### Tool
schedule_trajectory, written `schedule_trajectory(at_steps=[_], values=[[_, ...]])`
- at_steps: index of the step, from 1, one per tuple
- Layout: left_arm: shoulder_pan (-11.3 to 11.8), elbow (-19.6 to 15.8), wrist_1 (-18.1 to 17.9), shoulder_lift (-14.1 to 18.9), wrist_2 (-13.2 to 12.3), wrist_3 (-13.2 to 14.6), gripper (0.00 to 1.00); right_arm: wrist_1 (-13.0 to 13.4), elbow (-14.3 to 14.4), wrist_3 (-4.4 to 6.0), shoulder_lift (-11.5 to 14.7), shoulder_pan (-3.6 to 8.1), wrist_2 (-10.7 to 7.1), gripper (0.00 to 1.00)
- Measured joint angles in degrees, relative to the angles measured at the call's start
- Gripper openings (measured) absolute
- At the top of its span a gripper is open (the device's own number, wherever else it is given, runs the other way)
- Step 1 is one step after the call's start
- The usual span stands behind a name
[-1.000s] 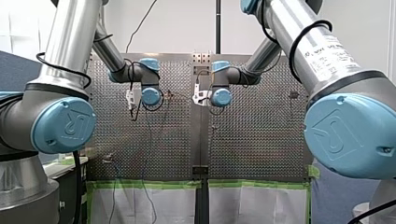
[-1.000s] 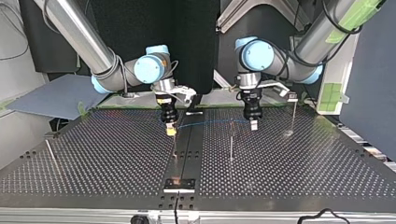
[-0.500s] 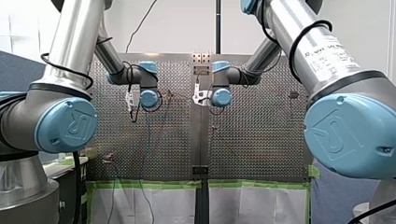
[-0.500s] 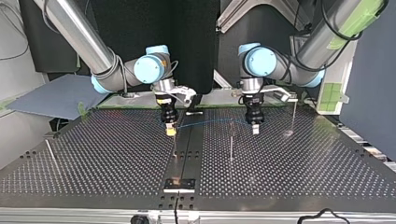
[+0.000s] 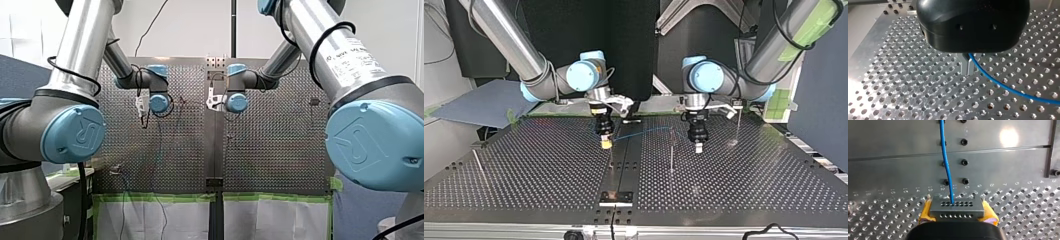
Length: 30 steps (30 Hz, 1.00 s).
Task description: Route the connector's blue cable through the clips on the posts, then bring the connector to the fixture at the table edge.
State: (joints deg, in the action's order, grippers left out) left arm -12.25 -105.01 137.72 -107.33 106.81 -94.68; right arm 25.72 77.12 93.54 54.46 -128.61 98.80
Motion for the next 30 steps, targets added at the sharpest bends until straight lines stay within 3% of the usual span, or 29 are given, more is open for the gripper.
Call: schedule_trajectory(at_steps=[11,19,20,21,23,24,26,27,29,30], values=[[0.68,0.09,0.19,-0.01,-2.09,-0.09,0.00,1.23,-0.67,0.50,0.00,1.92,0.00,0.00],[0.91,0.09,0.09,-0.01,-2.55,-0.61,0.00,1.14,-0.85,0.33,0.00,2.50,-0.01,0.00],[0.94,0.08,0.02,-0.01,-2.69,-0.65,0.11,1.12,-0.85,0.30,0.00,2.52,-0.01,0.00],[0.97,0.07,0.00,-0.01,-2.84,-0.68,0.11,1.11,-0.86,0.29,0.00,2.53,-0.01,0.00],[1.04,0.07,0.10,0.00,-3.03,-0.64,0.44,1.07,-0.86,0.28,0.00,2.53,-0.01,0.00],[1.06,0.06,0.23,0.00,-2.98,-0.60,0.44,1.05,-0.87,0.27,0.00,2.53,-0.02,0.00],[1.09,0.05,0.71,-0.01,-2.55,-0.45,0.64,1.03,-0.87,0.24,0.00,2.53,-0.02,0.00],[1.09,0.05,0.92,-0.01,-2.39,-0.33,0.64,1.02,-0.87,0.23,0.00,2.52,-0.03,0.00],[1.14,0.04,1.51,0.01,-2.39,-0.13,0.84,0.93,-0.87,0.20,0.00,2.53,-0.13,0.00],[1.16,0.05,1.84,0.03,-2.47,-0.10,0.84,0.86,-0.87,0.20,0.00,2.53,-0.18,0.00]])
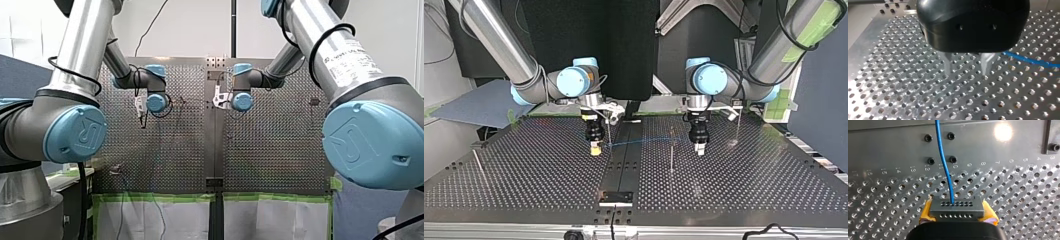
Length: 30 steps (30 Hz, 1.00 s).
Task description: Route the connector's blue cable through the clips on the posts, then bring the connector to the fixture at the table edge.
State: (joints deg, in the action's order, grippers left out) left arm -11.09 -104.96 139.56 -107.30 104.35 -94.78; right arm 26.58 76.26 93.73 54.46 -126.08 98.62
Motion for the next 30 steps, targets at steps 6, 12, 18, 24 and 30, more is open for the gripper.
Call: schedule_trajectory(at_steps=[6,12,18,24,30], values=[[0.17,-0.03,2.00,0.03,-0.83,-0.66,1.00,-0.63,0.00,-0.02,0.00,0.00,-0.15,0.00],[0.28,-0.03,4.60,0.12,-2.56,-1.93,1.00,-1.40,0.01,-0.12,0.00,0.00,-0.17,0.00],[0.29,-0.09,7.50,0.19,-5.33,-3.35,1.00,-1.89,0.01,-0.33,0.00,0.01,-0.18,0.00],[0.31,-1.57,8.78,1.31,-7.89,-4.37,1.00,-2.61,0.00,-0.46,0.00,0.04,-0.25,0.00],[0.49,-3.98,7.29,4.06,-9.10,-6.63,1.00,-3.14,0.01,-0.69,0.00,0.07,-0.25,0.00]])
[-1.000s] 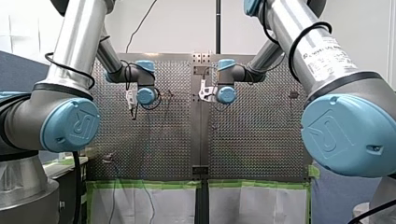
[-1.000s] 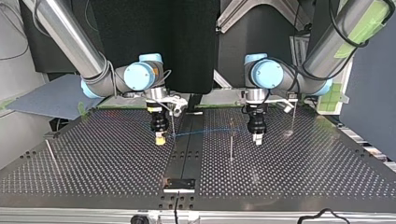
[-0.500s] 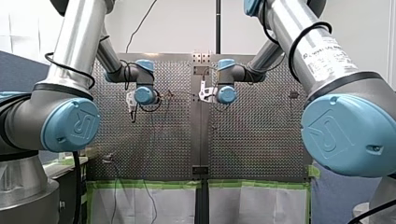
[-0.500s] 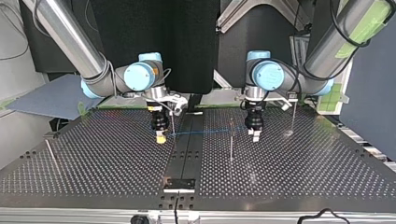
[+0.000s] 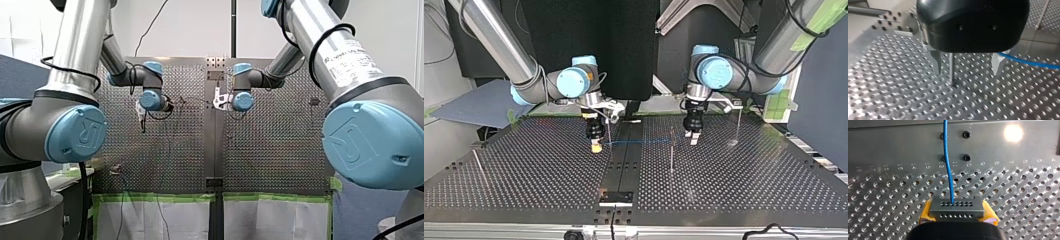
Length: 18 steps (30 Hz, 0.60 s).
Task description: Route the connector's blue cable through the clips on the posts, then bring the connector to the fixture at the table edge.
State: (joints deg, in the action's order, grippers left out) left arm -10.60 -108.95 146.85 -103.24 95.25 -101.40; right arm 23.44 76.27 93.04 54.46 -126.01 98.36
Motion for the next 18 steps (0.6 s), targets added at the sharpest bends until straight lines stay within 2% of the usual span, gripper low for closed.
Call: schedule_trajectory(at_steps=[9,18], values=[[0.01,-1.69,-0.27,1.57,-2.38,-1.08,1.00,-0.35,0.00,-0.06,0.00,0.01,0.00,0.00],[0.08,-5.37,-0.34,3.99,-6.56,-1.29,1.00,-0.48,0.00,-0.04,0.00,0.02,0.00,0.00]])
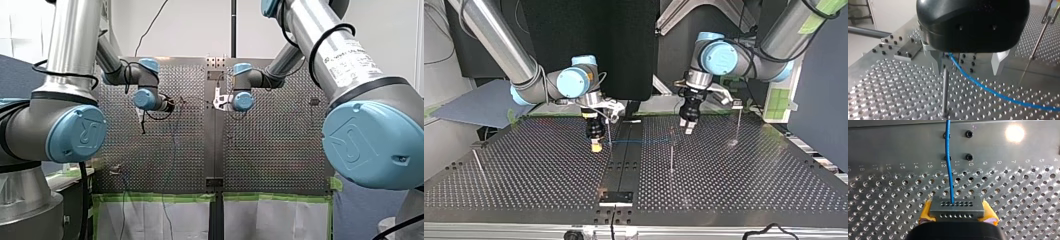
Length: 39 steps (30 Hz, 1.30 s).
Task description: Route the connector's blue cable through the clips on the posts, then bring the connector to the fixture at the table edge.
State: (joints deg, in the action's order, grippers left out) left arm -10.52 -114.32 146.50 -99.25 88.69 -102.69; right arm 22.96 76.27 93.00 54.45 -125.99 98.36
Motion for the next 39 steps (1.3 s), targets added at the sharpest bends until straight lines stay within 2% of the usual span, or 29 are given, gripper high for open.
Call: schedule_trajectory(at_steps=[8,20,39], values=[[-0.01,-0.92,0.00,0.95,-2.09,-0.17,1.00,-0.18,0.00,-0.05,0.00,0.00,0.00,0.00],[0.02,-0.96,-0.47,3.21,-2.22,-0.85,1.00,-0.26,-0.01,-0.08,0.00,0.00,0.00,0.00],[-1.25,-0.96,-0.68,3.43,-2.23,-0.87,1.00,-0.24,0.02,0.01,0.00,0.00,0.00,0.00]])
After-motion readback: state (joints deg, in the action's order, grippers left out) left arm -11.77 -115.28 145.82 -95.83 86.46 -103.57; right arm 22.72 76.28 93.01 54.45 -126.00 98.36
